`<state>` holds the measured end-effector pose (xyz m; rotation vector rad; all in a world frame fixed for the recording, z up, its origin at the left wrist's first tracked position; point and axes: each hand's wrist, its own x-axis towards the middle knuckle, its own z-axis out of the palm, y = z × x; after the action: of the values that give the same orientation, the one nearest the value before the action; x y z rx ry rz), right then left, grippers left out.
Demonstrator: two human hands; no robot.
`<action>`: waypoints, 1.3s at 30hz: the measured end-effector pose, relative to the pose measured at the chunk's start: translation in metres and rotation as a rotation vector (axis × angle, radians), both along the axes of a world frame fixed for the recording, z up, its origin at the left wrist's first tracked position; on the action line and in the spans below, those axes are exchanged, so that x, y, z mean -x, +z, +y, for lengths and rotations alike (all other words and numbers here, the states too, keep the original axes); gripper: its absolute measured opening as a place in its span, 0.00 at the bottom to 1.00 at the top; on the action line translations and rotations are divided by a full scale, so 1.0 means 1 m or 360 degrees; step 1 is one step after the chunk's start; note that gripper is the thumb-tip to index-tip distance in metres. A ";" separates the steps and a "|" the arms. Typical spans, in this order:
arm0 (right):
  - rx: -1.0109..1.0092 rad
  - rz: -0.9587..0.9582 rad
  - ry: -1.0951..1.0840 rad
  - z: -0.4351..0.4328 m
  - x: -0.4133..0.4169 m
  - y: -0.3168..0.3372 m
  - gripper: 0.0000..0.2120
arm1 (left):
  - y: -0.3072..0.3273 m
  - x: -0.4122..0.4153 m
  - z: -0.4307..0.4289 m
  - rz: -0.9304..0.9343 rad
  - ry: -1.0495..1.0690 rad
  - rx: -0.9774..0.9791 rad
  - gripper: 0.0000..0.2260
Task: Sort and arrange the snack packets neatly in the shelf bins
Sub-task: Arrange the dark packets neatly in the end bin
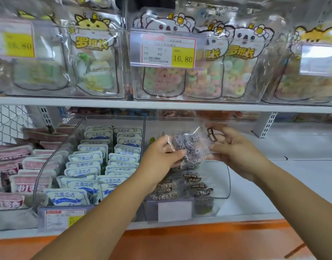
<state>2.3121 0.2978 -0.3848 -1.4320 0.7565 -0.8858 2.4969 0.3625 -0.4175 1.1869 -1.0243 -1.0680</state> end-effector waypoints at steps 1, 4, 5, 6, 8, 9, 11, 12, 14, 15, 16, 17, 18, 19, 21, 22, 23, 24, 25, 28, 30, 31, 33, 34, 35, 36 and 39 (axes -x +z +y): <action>0.0027 0.0063 0.0002 0.000 0.000 0.000 0.22 | 0.001 0.000 0.001 -0.0018 0.0015 0.0019 0.14; 0.0114 0.0177 -0.0106 0.001 -0.001 0.001 0.15 | 0.005 0.001 0.006 -0.0053 0.0055 0.0025 0.15; 0.0151 0.0176 -0.0156 0.001 -0.001 -0.001 0.13 | 0.005 0.001 0.006 -0.0080 0.0055 0.0022 0.16; 0.0198 0.0182 -0.0205 0.002 -0.002 -0.001 0.12 | 0.005 0.000 0.006 -0.0144 0.0067 0.0009 0.18; 0.0271 0.0202 -0.0240 0.002 -0.004 -0.004 0.11 | 0.005 -0.003 0.005 -0.0354 0.0071 -0.0032 0.22; 0.0280 0.0205 -0.0227 0.001 -0.004 -0.005 0.11 | 0.007 -0.005 0.005 -0.0433 0.0055 -0.0054 0.23; 0.0278 0.0203 -0.0194 0.001 -0.004 -0.007 0.10 | 0.009 -0.008 0.005 -0.0444 0.0028 -0.0068 0.22; 0.0309 0.0227 -0.0199 0.001 -0.003 -0.007 0.09 | 0.010 -0.008 0.005 -0.0374 0.0036 -0.0056 0.20; 0.0527 0.0407 -0.0310 0.000 0.000 -0.007 0.08 | 0.011 -0.005 0.006 -0.0279 0.0089 0.0021 0.14; 0.0684 0.0558 -0.0397 -0.002 0.002 -0.005 0.07 | 0.011 -0.003 0.007 -0.0284 0.0135 0.0076 0.12; 0.0824 0.0716 -0.0460 -0.002 0.005 -0.002 0.07 | 0.010 -0.002 0.007 -0.0301 0.0187 0.0134 0.11; 0.0907 0.0854 -0.0473 -0.002 0.008 0.002 0.09 | 0.008 -0.002 0.007 -0.0362 0.0245 0.0201 0.11; 0.0940 0.0959 -0.0456 -0.001 0.011 0.007 0.11 | 0.006 -0.003 0.005 -0.0483 0.0309 0.0273 0.11; 0.0924 0.1034 -0.0427 0.000 0.013 0.010 0.13 | 0.005 -0.005 0.005 -0.0637 0.0364 0.0340 0.10; 0.0729 0.0895 -0.0270 0.004 0.014 0.014 0.17 | 0.006 -0.010 0.007 -0.0881 0.0442 0.0436 0.10; 0.0554 0.0726 -0.0169 0.007 0.012 0.012 0.17 | 0.007 -0.011 0.008 -0.0965 0.0448 0.0480 0.10; 0.0403 0.0570 -0.0101 0.008 0.009 0.009 0.17 | 0.007 -0.011 0.009 -0.1040 0.0431 0.0530 0.10; 0.0314 0.0457 -0.0090 0.009 0.006 0.006 0.15 | 0.006 -0.010 0.009 -0.1084 0.0377 0.0575 0.11; 0.0273 0.0372 -0.0130 0.009 0.002 0.002 0.13 | 0.005 -0.010 0.010 -0.1098 0.0280 0.0582 0.12; 0.0236 0.0222 -0.0277 0.005 -0.003 -0.005 0.12 | 0.005 -0.010 0.012 -0.1202 -0.0060 0.0432 0.21; 0.0276 0.0158 -0.0314 0.001 -0.004 -0.005 0.16 | 0.007 -0.013 0.013 -0.1308 -0.0164 0.0306 0.32; 0.0290 0.0107 -0.0309 -0.001 -0.005 -0.006 0.18 | 0.008 -0.014 0.013 -0.1327 -0.0136 0.0273 0.35; 0.0272 -0.0017 -0.0299 -0.003 -0.007 -0.006 0.21 | 0.010 -0.014 0.011 -0.1325 -0.0019 0.0228 0.37; 0.0262 -0.0067 -0.0283 -0.003 -0.009 -0.006 0.22 | 0.011 -0.014 0.010 -0.1276 0.0027 0.0196 0.37; 0.0262 -0.0101 -0.0241 -0.004 -0.009 -0.006 0.24 | 0.011 -0.014 0.008 -0.1166 0.0045 0.0153 0.35; 0.0252 -0.0126 -0.0174 -0.004 -0.009 -0.006 0.26 | 0.012 -0.014 0.007 -0.1014 0.0042 0.0116 0.32; 0.0150 0.0036 0.0032 -0.004 -0.006 0.001 0.26 | 0.011 -0.013 0.003 -0.0801 0.0066 0.0101 0.23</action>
<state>2.3179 0.2937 -0.3834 -1.5328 0.7241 -0.9010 2.5103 0.3652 -0.4065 1.4556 -1.3994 -0.7088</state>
